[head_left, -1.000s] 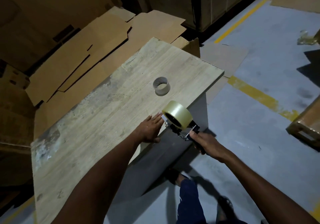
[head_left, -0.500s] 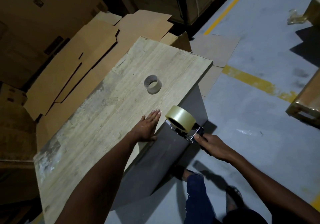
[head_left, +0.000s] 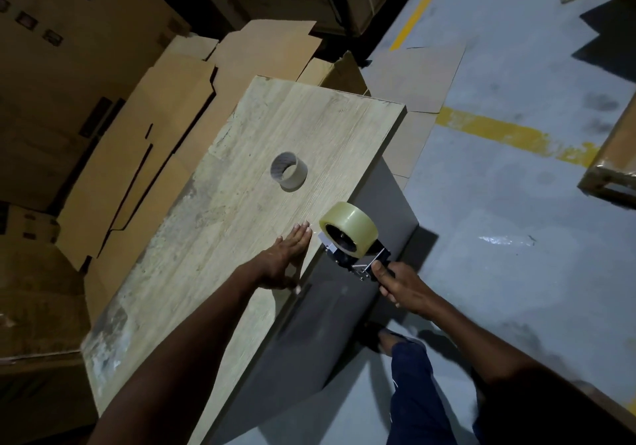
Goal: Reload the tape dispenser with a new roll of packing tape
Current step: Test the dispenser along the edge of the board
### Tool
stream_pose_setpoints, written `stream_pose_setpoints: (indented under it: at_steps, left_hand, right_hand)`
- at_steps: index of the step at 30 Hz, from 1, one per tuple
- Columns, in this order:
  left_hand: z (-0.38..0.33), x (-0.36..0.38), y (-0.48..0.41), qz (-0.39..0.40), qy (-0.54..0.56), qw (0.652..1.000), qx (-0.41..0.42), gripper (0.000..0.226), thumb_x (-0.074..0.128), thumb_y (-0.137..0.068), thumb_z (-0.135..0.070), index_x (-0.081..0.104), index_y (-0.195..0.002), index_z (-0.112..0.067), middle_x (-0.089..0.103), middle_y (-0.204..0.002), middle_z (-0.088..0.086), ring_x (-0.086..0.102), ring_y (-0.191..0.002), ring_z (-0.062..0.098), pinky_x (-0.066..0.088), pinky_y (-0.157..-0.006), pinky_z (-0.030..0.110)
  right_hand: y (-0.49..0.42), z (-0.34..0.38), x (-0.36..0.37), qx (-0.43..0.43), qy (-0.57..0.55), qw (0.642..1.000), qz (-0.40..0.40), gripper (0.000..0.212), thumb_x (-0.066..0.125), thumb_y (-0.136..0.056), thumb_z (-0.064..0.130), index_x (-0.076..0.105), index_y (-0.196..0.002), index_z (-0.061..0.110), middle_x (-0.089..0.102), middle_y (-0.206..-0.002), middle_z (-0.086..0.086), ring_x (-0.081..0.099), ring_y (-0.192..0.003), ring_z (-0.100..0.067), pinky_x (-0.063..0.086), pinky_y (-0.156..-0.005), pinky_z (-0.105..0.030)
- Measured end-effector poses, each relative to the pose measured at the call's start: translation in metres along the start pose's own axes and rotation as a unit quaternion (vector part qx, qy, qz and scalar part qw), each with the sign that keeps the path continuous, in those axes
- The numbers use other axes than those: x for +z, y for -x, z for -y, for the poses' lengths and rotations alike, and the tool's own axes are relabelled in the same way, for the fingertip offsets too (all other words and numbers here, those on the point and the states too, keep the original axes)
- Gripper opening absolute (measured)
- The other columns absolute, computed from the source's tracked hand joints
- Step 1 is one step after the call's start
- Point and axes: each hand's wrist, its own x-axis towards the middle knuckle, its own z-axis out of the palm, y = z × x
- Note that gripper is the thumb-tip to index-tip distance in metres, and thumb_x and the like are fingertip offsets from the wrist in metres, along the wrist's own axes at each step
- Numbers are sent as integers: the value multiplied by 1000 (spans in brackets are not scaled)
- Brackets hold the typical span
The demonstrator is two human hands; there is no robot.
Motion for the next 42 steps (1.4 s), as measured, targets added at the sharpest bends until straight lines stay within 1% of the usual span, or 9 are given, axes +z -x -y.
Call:
stream_pose_setpoints:
  at_steps: [4, 10, 18, 22, 26, 29, 33, 38, 42]
  left_hand:
    - [1, -5, 1, 3, -5, 1000, 0, 145, 93, -69, -40, -18, -161, -24, -29, -166, -5, -23, -155, 20, 0, -128, 51]
    - [-2, -10, 3, -5, -9, 1000, -3, 140, 92, -69, -45, -9, -163, -23, -28, -165, -10, -20, -155, 16, 3, -129, 49]
    - [-1, -9, 6, -24, -2, 1000, 1, 146, 90, -64, -60, -11, -163, -26, -21, -170, -9, -15, -157, 15, 4, -128, 50]
    - [2, -10, 7, -29, -11, 1000, 5, 146, 85, -61, -70, -11, -162, -27, -21, -170, -6, -16, -157, 17, 4, -127, 54]
    - [7, -7, 4, -31, -22, 999, 11, 142, 83, -62, -72, 0, -165, -19, -25, -168, -7, -17, -157, 17, 5, -127, 55]
    - [9, -4, 4, -37, -27, 999, 14, 142, 80, -61, -78, 4, -164, -16, -26, -168, -6, -17, -157, 17, 7, -127, 56]
    - [9, -3, 4, -39, -22, 999, 22, 145, 80, -62, -76, -7, -164, -22, -26, -167, -7, -20, -156, 14, 5, -128, 55]
    - [9, -3, 4, -39, -18, 999, 26, 147, 79, -60, -79, -12, -163, -26, -25, -168, -6, -21, -155, 14, 3, -128, 53]
    - [8, -5, 5, -38, -12, 999, 28, 146, 76, -60, -82, -11, -163, -27, -21, -169, -5, -19, -155, 15, 4, -127, 53]
  right_hand:
    - [4, 5, 3, -2, 16, 1000, -3, 71, 33, -78, 88, 54, -73, 20, 59, -59, 3, 52, -45, -4, 41, -51, -24]
    - [13, 16, -20, -34, 222, 974, -13, 46, 42, -98, 68, 39, -70, 31, 45, -71, 14, 49, -71, -17, 29, -54, -23]
    - [23, 10, -23, -40, 241, 969, -27, 41, 49, -99, 61, 38, -70, 34, 43, -68, 16, 39, -59, 1, 26, -52, -16]
    - [18, 9, -15, -55, 248, 966, -35, 61, 39, -91, 73, 66, -98, 19, 49, -71, 13, 49, -67, -14, 30, -54, -23]
    - [9, 15, -6, -45, 245, 968, -23, 46, 44, -97, 65, 56, -94, 21, 55, -83, 3, 58, -81, -28, 37, -69, -30]
    - [7, 10, 5, -41, 225, 973, -35, 60, 43, -97, 66, 66, -108, 12, 67, -94, -8, 66, -93, -33, 40, -71, -31]
    - [8, 11, 7, -27, 196, 980, -37, 49, 43, -95, 68, 55, -90, 21, 57, -76, 5, 58, -77, -26, 38, -67, -32]
    - [6, 1, 27, 18, 95, 994, -55, 88, 21, -76, 99, 60, -79, 20, 64, -71, -7, 64, -70, -30, 49, -65, -46]
    - [5, -13, 39, 50, 14, 997, -56, 81, 26, -78, 98, 54, -70, 23, 60, -57, 3, 55, -52, -14, 44, -58, -32]
